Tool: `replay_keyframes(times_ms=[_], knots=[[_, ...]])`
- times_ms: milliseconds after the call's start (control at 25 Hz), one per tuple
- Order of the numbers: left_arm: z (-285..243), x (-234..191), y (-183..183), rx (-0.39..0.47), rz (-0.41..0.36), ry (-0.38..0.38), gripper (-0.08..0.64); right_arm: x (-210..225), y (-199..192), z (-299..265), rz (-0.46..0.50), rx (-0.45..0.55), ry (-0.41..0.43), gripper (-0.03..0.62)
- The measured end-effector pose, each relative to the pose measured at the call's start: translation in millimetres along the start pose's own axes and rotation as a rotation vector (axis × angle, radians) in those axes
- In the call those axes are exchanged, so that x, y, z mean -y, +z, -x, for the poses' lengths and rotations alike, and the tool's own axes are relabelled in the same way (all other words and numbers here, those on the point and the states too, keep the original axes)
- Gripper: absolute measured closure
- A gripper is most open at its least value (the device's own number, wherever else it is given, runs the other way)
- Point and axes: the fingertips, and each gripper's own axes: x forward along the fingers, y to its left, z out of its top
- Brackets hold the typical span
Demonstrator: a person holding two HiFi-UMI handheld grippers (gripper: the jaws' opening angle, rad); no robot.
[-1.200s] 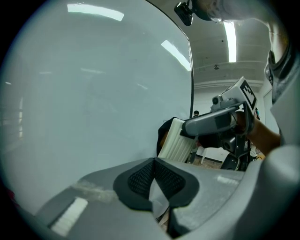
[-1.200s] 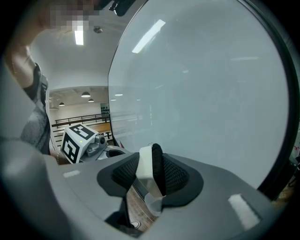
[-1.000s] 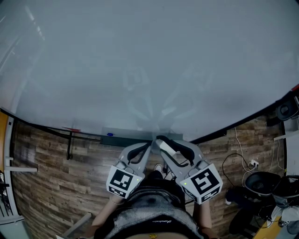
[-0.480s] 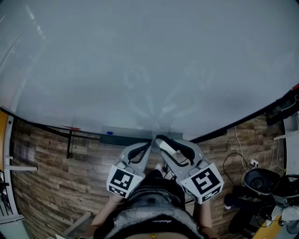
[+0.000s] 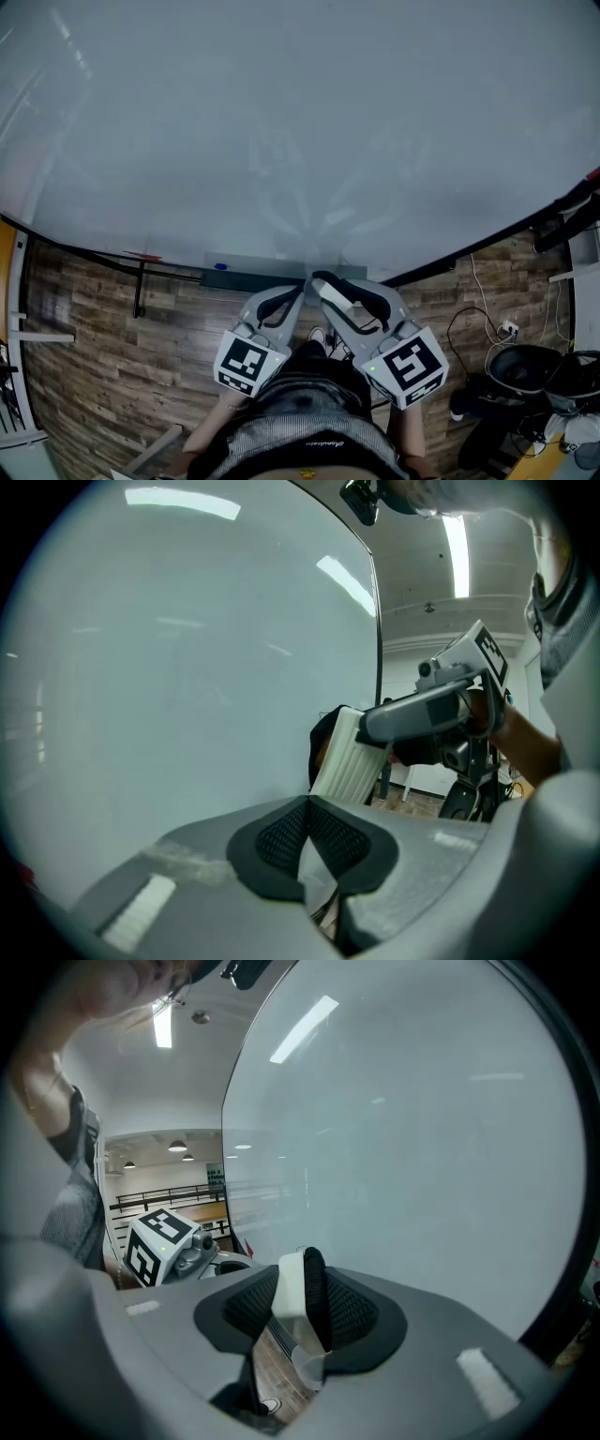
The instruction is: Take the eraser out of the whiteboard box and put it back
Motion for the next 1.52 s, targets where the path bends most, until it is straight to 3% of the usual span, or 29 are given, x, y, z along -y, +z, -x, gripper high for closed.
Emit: replay_keyframes(times_ms=[960, 1520], knots=[[-1.0, -3.2, -2.7, 0.001, 0.004, 0.01, 0.558, 4.5, -12.1, -7.4, -0.01, -0.024, 0.014, 0.437], [-0.9, -5.9, -3.5, 0.001, 0.017, 0.025, 0.559, 13.9, -56.0, -33.3, -0.041, -0.113, 0.036, 0.437]])
